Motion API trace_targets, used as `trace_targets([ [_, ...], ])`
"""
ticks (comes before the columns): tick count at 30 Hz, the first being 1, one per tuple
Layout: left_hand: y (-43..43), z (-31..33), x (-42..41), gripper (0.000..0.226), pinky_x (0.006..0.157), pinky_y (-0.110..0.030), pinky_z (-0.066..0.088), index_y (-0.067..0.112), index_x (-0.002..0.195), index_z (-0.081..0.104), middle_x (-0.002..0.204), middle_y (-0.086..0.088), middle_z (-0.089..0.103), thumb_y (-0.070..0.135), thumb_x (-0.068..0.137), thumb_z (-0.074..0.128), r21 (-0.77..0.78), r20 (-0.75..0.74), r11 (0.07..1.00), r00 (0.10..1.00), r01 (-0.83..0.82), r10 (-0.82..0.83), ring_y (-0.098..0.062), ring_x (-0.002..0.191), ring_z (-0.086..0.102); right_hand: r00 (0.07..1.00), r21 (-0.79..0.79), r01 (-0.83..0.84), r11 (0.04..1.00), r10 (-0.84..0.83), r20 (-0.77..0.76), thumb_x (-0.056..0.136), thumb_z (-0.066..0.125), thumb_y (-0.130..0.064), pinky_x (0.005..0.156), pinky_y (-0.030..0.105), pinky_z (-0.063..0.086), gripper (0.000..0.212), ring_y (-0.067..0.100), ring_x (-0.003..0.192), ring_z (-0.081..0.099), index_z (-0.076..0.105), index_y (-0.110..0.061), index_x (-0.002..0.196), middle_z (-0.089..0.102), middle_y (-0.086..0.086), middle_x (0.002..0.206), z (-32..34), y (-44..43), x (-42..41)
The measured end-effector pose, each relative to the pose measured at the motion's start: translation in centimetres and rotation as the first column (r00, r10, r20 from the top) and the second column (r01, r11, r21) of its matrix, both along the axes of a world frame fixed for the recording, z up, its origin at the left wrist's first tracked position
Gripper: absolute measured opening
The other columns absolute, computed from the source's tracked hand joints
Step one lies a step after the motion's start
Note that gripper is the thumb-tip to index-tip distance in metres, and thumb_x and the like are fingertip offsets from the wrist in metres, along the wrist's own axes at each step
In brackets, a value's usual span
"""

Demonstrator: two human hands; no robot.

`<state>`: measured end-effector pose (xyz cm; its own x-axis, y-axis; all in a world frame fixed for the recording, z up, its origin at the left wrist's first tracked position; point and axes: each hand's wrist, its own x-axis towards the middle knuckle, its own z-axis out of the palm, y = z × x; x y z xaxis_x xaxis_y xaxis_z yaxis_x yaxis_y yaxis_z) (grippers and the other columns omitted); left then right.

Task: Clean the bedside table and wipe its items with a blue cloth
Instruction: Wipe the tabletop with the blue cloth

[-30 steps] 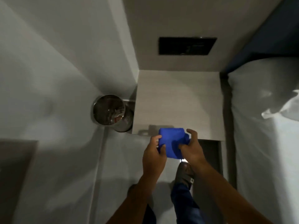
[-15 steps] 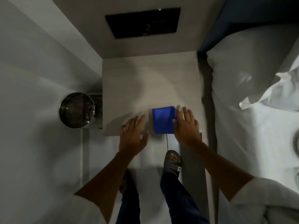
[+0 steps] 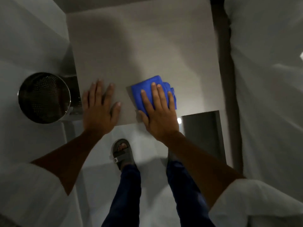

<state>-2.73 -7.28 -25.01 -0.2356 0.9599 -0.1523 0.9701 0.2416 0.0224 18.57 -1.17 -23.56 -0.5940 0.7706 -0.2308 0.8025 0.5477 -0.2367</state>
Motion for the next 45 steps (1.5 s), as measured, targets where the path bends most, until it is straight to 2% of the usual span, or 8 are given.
trace_targets([
  [5, 0.5, 0.7, -0.3, 0.064, 0.117, -0.052, 0.019, 0.019, 0.152, 0.028, 0.159, -0.02, 0.025, 0.052, 0.097, 0.03, -0.004, 0.021, 1.0, 1.0, 0.0, 0.0, -0.037, 0.145, 0.024, 0.958, 0.012, 0.258, 0.966, -0.257, 0.125, 0.098, 0.027, -0.054, 0.118, 0.055, 0.004, 0.065, 0.031, 0.149, 0.002, 0.007, -0.025, 0.153, 0.005, 0.014, 0.162, 0.4, 3.1, 7.4],
  [11, 1.3, 0.8, -1.7, 0.075, 0.119, -0.056, 0.012, 0.021, 0.153, 0.023, 0.162, -0.017, 0.016, 0.064, 0.092, 0.027, -0.06, 0.045, 0.997, 0.998, 0.049, -0.046, -0.034, 0.149, 0.015, 0.795, 0.022, 0.602, 0.798, -0.602, 0.074, 0.099, 0.022, -0.052, 0.118, 0.058, 0.005, 0.063, 0.031, 0.149, -0.002, 0.005, -0.026, 0.153, -0.001, 0.014, 0.162, 0.5, 6.9, 8.2],
  [23, 1.2, 0.7, -1.9, 0.075, 0.119, -0.057, 0.015, 0.022, 0.153, 0.023, 0.162, -0.014, 0.017, 0.066, 0.092, 0.022, -0.043, 0.083, 0.998, 0.996, 0.04, -0.036, -0.031, 0.15, 0.015, 1.0, -0.016, 0.017, 1.0, -0.017, -0.024, 0.097, 0.035, -0.053, 0.119, 0.051, 0.009, 0.064, 0.026, 0.149, 0.006, 0.017, -0.029, 0.153, 0.015, 0.01, 0.161, -0.3, 1.1, -4.4],
  [27, 1.2, 0.7, -1.9, 0.074, 0.118, -0.057, 0.015, 0.023, 0.153, 0.024, 0.162, -0.015, 0.018, 0.064, 0.091, 0.028, -0.042, 0.068, 0.999, 0.997, 0.032, -0.029, -0.032, 0.149, 0.017, 0.978, -0.048, 0.198, 0.979, -0.194, 0.073, 0.096, 0.026, -0.058, 0.12, 0.05, 0.001, 0.065, 0.023, 0.148, -0.008, 0.002, -0.034, 0.152, -0.005, 0.005, 0.162, -0.4, 2.8, 2.6],
  [34, 1.0, 0.6, -1.9, 0.073, 0.12, -0.055, 0.013, 0.023, 0.151, 0.03, 0.161, -0.013, 0.022, 0.062, 0.09, 0.038, 0.027, 0.098, 0.999, 0.995, 0.018, -0.021, -0.03, 0.149, 0.018, 0.888, 0.043, 0.453, 0.891, -0.455, 0.067, 0.096, 0.024, -0.056, 0.118, 0.057, 0.006, 0.065, 0.032, 0.149, 0.003, 0.01, -0.027, 0.153, 0.008, 0.013, 0.162, -0.2, 9.5, 4.5],
  [38, 1.1, 0.6, -1.8, 0.073, 0.12, -0.054, 0.012, 0.022, 0.152, 0.028, 0.162, -0.014, 0.02, 0.061, 0.091, 0.038, 0.052, 0.098, 0.998, 0.995, 0.026, -0.031, -0.03, 0.15, 0.017, 0.919, 0.047, 0.394, 0.918, -0.395, 0.01, 0.096, 0.026, -0.055, 0.118, 0.054, 0.005, 0.064, 0.029, 0.149, 0.003, 0.013, -0.028, 0.153, 0.008, 0.012, 0.162, -0.7, 9.8, -1.3],
  [42, 0.7, 0.0, -1.9, 0.071, 0.118, -0.056, 0.019, 0.018, 0.149, 0.037, 0.159, -0.016, 0.027, 0.059, 0.091, 0.043, 0.126, 0.065, 0.991, 0.996, 0.045, -0.054, -0.032, 0.148, 0.024, 0.985, 0.068, 0.163, 0.984, -0.158, -0.067, 0.093, 0.04, -0.052, 0.118, 0.052, 0.008, 0.063, 0.029, 0.148, 0.015, 0.028, -0.028, 0.15, 0.021, 0.012, 0.16, -1.1, 6.5, -7.4],
  [45, 0.6, -0.3, -2.0, 0.072, 0.117, -0.057, 0.021, 0.017, 0.149, 0.037, 0.159, -0.016, 0.028, 0.059, 0.091, 0.045, 0.142, 0.054, 0.988, 0.996, 0.066, -0.074, -0.032, 0.148, 0.024, 0.999, 0.071, 0.022, 0.997, -0.019, -0.051, 0.094, 0.038, -0.056, 0.119, 0.049, 0.007, 0.064, 0.026, 0.149, 0.012, 0.024, -0.031, 0.151, 0.019, 0.008, 0.161, -1.3, 6.3, -7.8],
])
